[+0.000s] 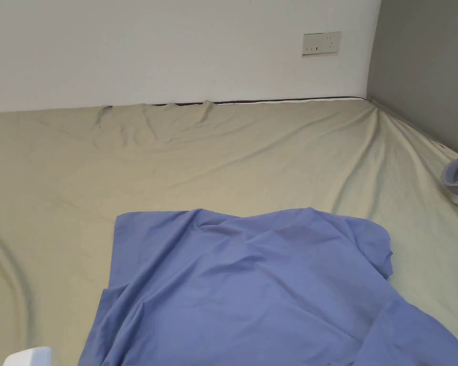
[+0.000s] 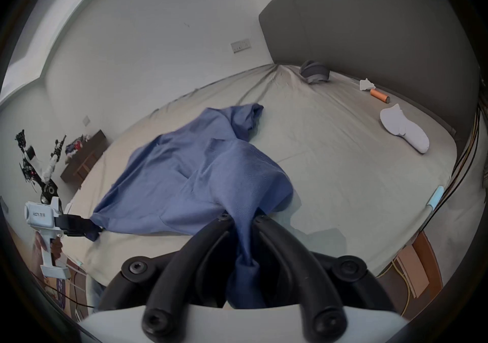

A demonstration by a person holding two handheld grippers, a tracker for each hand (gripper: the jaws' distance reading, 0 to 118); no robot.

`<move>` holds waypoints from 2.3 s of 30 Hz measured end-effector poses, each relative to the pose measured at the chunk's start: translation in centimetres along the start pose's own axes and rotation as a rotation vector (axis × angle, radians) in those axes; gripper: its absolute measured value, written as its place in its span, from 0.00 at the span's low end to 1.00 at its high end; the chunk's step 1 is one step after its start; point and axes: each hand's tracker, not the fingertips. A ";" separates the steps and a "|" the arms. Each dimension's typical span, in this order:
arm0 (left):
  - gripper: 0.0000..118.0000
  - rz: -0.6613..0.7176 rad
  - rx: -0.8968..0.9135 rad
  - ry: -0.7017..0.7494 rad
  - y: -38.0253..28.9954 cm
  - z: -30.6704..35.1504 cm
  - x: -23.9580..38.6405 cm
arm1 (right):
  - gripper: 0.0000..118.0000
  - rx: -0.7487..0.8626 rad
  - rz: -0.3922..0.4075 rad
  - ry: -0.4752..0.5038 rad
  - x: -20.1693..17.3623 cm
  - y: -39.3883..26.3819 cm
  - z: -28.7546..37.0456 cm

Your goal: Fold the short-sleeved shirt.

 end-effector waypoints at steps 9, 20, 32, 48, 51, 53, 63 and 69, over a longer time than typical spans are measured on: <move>0.08 0.060 0.112 -0.080 -0.4 2.7 0.0 | 0.06 0.105 0.069 0.007 -2.6 1.6 1.6; 0.08 0.099 0.238 -0.188 5.8 3.0 2.1 | 0.06 0.195 0.090 0.075 -3.3 5.9 0.6; 0.08 -0.005 0.028 0.071 14.4 -5.2 1.3 | 0.06 -0.117 0.136 -0.028 -4.9 14.9 -14.4; 0.86 0.018 0.077 0.087 14.3 -4.9 1.2 | 0.98 0.142 0.235 0.012 -7.3 13.3 -14.8; 0.86 -0.058 0.139 0.070 12.2 -2.3 1.6 | 0.98 0.212 0.278 0.038 -8.7 12.0 -11.2; 0.86 -0.047 0.154 0.090 10.4 -1.0 2.0 | 0.98 0.261 0.265 0.025 -9.1 10.6 -9.1; 0.00 -0.034 0.076 0.142 5.1 -3.2 0.9 | 0.00 0.167 0.117 0.082 -7.4 3.8 -5.5; 0.95 -0.104 0.155 0.192 8.3 -5.6 1.2 | 0.00 0.142 0.060 0.119 -6.1 3.5 -5.5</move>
